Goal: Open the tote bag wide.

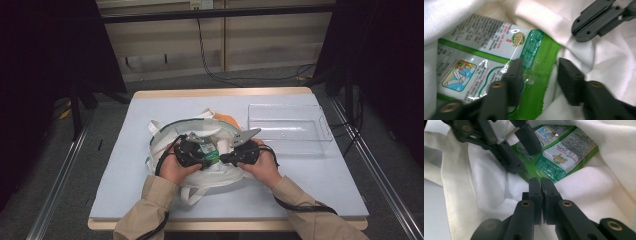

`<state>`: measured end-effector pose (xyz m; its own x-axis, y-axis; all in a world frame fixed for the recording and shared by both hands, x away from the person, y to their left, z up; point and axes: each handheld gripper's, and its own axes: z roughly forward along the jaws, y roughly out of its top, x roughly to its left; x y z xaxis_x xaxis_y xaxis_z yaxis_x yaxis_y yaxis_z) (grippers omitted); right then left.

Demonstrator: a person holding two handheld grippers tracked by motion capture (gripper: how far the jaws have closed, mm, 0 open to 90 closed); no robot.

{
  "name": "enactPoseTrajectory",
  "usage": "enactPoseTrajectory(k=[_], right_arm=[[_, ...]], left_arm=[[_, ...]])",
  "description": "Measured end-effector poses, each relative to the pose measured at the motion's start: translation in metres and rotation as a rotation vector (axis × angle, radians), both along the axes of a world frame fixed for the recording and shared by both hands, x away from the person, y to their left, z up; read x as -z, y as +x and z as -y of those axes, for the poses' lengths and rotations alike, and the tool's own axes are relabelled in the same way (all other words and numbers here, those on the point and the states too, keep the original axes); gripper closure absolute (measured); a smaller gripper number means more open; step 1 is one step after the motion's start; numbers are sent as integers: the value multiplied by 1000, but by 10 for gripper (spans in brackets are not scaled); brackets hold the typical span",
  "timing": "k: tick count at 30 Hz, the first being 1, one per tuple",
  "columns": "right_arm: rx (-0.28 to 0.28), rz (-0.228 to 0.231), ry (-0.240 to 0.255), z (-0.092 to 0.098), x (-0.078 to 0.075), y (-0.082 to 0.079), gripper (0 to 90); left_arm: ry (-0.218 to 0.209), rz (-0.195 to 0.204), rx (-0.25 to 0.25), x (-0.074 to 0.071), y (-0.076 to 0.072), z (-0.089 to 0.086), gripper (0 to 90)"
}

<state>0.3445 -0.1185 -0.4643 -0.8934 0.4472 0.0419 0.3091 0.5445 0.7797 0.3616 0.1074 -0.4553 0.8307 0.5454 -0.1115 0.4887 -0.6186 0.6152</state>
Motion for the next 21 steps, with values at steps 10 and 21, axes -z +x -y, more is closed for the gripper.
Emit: enactPoseTrajectory(k=[10, 21], right_arm=[[6, 1, 15, 2, 2, 0, 868], [12, 10, 28, 4, 1, 0, 856]], left_arm=[[28, 32, 9, -8, 1, 4, 900], [8, -20, -8, -11, 4, 1, 900]])
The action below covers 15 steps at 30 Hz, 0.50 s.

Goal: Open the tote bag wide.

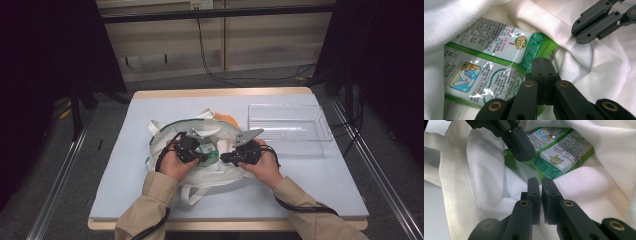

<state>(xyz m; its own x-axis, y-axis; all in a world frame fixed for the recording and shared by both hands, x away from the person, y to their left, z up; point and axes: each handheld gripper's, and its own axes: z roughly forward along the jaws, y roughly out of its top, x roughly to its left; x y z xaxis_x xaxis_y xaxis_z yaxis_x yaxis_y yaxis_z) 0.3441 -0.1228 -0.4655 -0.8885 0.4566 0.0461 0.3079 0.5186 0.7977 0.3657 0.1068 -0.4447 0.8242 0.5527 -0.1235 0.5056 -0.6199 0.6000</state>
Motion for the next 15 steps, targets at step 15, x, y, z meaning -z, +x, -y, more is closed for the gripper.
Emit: enactPoseTrajectory(k=[15], right_arm=[[5, 17, 2, 1, -4, -1, 777]], left_arm=[[-76, -27, -41, -21, -2, -5, 900]])
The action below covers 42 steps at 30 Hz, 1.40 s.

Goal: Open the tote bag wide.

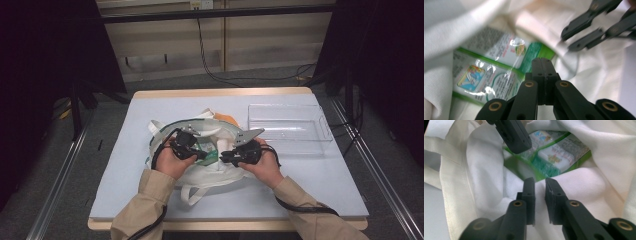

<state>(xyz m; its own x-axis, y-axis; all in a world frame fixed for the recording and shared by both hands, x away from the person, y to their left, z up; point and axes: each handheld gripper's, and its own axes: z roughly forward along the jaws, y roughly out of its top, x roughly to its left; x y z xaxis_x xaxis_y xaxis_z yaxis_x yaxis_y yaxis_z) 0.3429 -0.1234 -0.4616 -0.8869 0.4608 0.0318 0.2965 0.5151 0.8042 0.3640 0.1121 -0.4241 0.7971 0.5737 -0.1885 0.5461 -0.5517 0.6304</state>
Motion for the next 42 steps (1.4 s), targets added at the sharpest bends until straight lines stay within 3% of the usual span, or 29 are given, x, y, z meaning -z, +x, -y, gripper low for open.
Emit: enactPoseTrajectory(k=[1, 3, 4, 6, 8, 9, 10, 11, 12, 14, 19, 21, 23, 25, 29, 32, 36, 42], right_arm=[[-4, 2, 2, 0, 0, 0, 773], [-3, 3, -1, -1, 0, 0, 775], [-3, 5, -5, -1, 1, 0, 777], [-6, 7, -12, -2, 2, -1, 782], [-7, 7, -11, -2, 2, -1, 780], [-6, 6, -12, -2, 2, -1, 780], [-5, 6, -11, -1, 2, -1, 780], [-6, 7, -9, -1, 2, -1, 781], [-6, 7, -10, -1, 2, -1, 781], [-7, 7, -10, -1, 2, -1, 781], [-7, 11, -8, 0, 3, 0, 787], [-7, 10, -7, 0, 3, 0, 787], [-7, 10, -8, 0, 3, 0, 787], [-5, 11, -8, 0, 3, 0, 788], [-5, 8, -8, 0, 4, 0, 789], [-3, 7, -6, -1, 4, 0, 788], [-6, 6, -4, 1, 3, 0, 787], [1, 7, -1, 1, 3, 0, 787]], left_arm=[[35, 6, 33, -5, 2, -3, 900], [28, 15, 40, -7, 2, -3, 900], [0, 10, 11, -5, 0, 0, 900], [-3, 24, 30, -1, 1, 1, 900], [43, -1, 61, 4, 2, 0, 900], [23, 4, 44, 8, 1, 2, 900], [34, 16, 58, 10, 1, 3, 900], [53, 36, 55, 12, 1, 4, 829], [57, 26, 57, 14, 1, 5, 788], [36, 16, 64, 16, 2, 7, 794], [62, 21, 78, 20, 2, 10, 665], [95, 33, 72, 22, 2, 9, 643], [65, 22, 58, 26, 2, 10, 686], [100, 24, 76, 27, 3, 10, 719], [152, 40, 68, 27, 2, 14, 900], [155, 28, 54, 23, 3, 16, 900], [116, 24, 38, 14, 5, 12, 900], [95, -1, 21, 0, 7, 5, 900]])
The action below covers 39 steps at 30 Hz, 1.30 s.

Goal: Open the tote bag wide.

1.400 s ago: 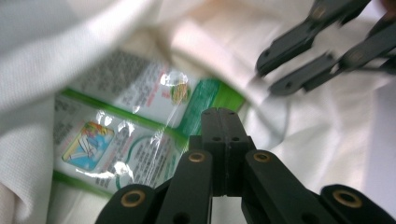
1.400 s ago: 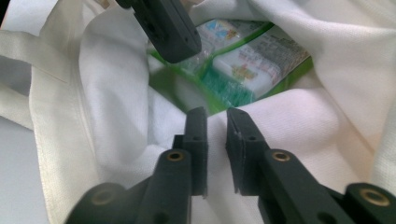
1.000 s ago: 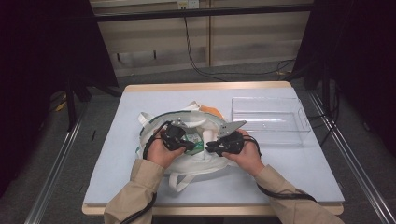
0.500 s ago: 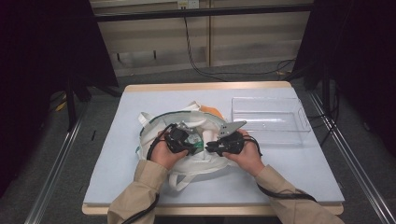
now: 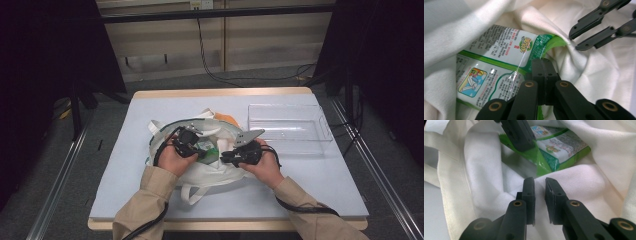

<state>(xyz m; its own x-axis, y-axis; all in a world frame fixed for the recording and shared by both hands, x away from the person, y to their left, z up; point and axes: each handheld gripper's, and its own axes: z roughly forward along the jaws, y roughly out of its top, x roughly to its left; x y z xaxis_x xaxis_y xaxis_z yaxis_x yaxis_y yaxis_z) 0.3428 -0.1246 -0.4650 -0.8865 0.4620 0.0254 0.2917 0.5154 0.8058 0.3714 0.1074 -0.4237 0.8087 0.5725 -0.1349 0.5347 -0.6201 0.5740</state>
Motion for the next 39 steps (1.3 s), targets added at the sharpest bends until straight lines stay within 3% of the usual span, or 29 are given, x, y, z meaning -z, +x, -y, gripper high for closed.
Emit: enactPoseTrajectory(k=[1, 2, 6, 8, 9, 12, 13, 15, 17, 18, 21, 22, 23, 27, 28, 32, 39], right_arm=[[2, 2, 0, 0, 0, 0, 787], [-1, 4, -3, 0, 0, 0, 786], [-1, 5, -6, 0, 2, 1, 784], [-1, 4, -7, 0, 1, 1, 780], [2, 3, -4, 0, 1, 1, 778], [-1, 5, -6, -1, 1, 1, 771], [-1, 5, -8, -1, 1, 1, 767], [-2, 7, -7, -1, 0, 1, 751], [4, 7, -3, 0, -1, 1, 722], [7, 7, 0, 0, -2, 2, 684], [23, 18, 0, 0, -6, 2, 586], [25, 22, 3, 1, -7, 3, 544], [33, 28, 7, 1, -8, 3, 507], [26, 27, 11, 1, -13, 7, 436], [26, 34, 18, 0, -14, 7, 414], [23, 53, -1, -5, -16, 10, 309], [-9, 117, -13, -8, -24, 16, 251]], left_arm=[[-10, -14, -5, -3, 0, 0, 900], [-28, -8, 12, -6, 0, -2, 900], [-78, -2, -11, -20, -2, -4, 900], [-43, 5, 27, -25, -3, -4, 900], [-79, -1, -7, -25, -6, -1, 900], [-79, 0, 11, -28, -8, -2, 900], [-56, 9, 38, -30, -8, -3, 900], [-78, 2, 25, -32, -11, -1, 900], [-76, 8, 35, -35, -12, 0, 900], [-45, 13, 69, -37, -9, -2, 900], [-50, 14, 84, -40, -9, -1, 900], [-83, 15, 52, -39, -10, 2, 900], [-65, 15, 68, -40, -9, 3, 900], [-75, 13, 75, -39, -9, 7, 900], [-60, 9, 95, -41, -8, 6, 900], [-96, 2, 97, -45, -8, 7, 900], [-80, -10, 134, -49, -5, 8, 900]])
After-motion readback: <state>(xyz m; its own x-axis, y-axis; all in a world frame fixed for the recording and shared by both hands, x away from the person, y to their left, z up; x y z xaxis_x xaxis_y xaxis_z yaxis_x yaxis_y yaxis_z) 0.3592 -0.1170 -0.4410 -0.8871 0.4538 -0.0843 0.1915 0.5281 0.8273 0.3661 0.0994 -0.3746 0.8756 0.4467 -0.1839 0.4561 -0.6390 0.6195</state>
